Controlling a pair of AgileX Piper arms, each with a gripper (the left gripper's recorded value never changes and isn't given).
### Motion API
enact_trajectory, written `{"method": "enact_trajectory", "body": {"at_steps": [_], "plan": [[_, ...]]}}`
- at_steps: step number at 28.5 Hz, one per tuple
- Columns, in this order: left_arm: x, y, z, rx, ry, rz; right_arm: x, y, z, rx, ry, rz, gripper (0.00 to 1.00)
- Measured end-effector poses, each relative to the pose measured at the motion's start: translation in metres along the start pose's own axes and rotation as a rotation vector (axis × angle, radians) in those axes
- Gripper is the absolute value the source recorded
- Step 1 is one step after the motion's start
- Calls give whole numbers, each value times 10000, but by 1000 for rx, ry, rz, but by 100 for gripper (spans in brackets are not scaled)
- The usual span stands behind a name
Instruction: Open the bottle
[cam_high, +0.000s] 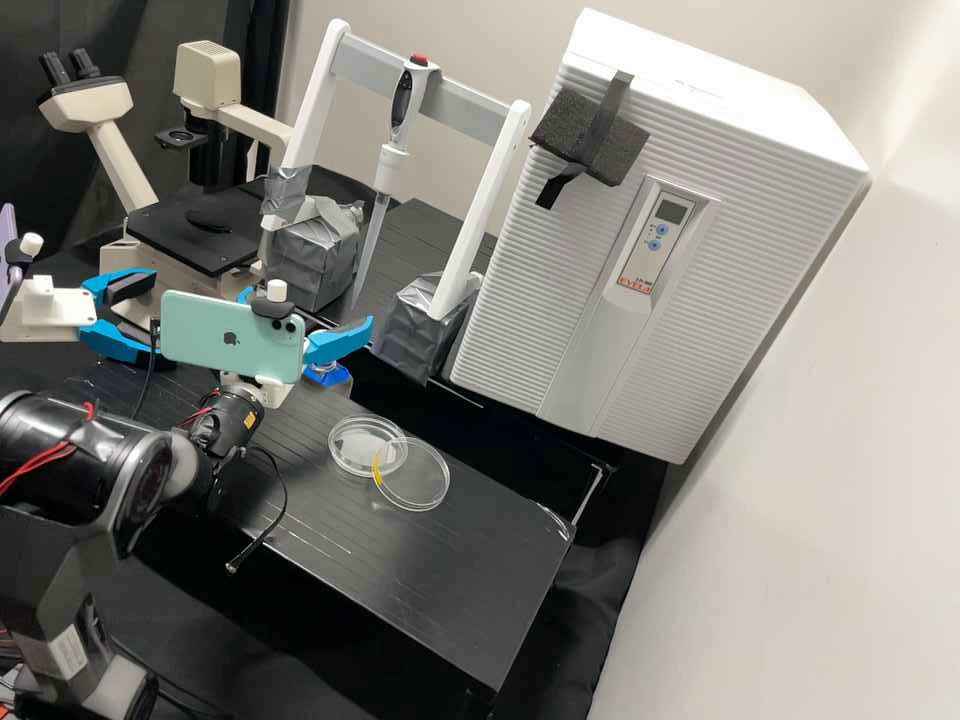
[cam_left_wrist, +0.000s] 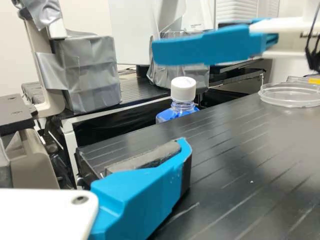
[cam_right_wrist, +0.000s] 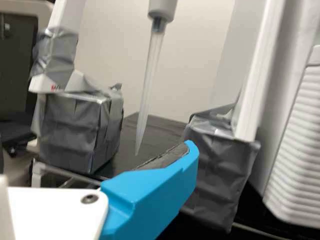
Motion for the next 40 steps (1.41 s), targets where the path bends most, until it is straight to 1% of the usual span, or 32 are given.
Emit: {"method": "enact_trajectory", "body": {"at_steps": [1, 4, 9, 14, 19, 20, 29, 34, 40], "plan": [[0, 0, 0, 0, 0, 0, 4, -20, 0, -4, -1, -7, 100], [0, 0, 0, 0, 0, 0, 18, -76, 23, -2, -11, -28, 100], [0, 0, 0, 0, 0, 0, 25, -103, 54, 4, -33, -38, 100], [0, 0, 0, 0, 0, 0, 42, -170, 102, 2, -53, -64, 100], [0, 0, 0, 0, 0, 0, 52, -211, 131, 1, -63, -79, 100], [0, 0, 0, 0, 0, 0, 53, -221, 138, 1, -67, -84, 0], [0, 0, 0, 0, 0, 0, 66, -242, 152, 0, -72, -91, 0], [0, 0, 0, 0, 0, 0, 69, -274, 161, 7, -84, -99, 0], [0, 1, -1, -1, 1, 1, 117, -248, 151, 6, -85, -81, 0]]}}
